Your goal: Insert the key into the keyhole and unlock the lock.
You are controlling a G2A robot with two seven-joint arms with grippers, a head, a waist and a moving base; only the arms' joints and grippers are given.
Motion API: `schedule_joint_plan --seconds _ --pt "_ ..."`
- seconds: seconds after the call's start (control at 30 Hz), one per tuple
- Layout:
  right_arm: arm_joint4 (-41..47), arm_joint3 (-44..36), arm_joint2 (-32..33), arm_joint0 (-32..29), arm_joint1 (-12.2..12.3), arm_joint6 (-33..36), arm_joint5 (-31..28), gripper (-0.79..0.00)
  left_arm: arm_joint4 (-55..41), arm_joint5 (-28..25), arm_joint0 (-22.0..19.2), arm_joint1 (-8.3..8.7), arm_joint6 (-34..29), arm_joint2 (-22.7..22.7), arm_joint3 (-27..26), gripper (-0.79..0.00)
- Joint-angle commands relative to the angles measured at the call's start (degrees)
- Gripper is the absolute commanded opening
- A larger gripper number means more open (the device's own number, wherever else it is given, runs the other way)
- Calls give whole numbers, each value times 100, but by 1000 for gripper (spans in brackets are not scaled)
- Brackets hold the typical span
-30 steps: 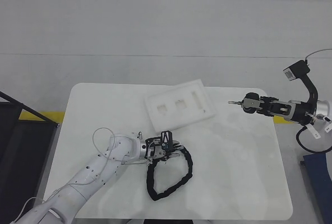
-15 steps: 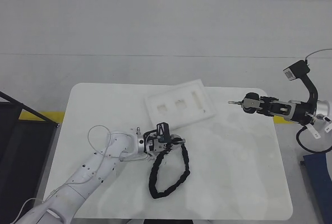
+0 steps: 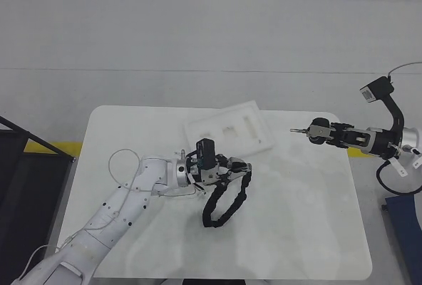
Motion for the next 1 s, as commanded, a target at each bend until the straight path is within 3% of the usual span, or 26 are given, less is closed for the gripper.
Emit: schedule_joint_plan --seconds 0.0,0.37,0.63,0.97 --pt "0 0 0 0 0 0 0 -785 -150 -80 -74 -50 95 68 5 -785" --pt "0 0 0 0 0 0 0 -785 -554 -240 -523 -344 563 377 152 -785" --pt "20 -66 37 -47 11 -80 56 -785 -332 -260 -883 -509 904 481 321 -785" --pt "253 -478 628 149 228 1180 752 -785 180 -89 -1326 -781 1410 816 788 -785"
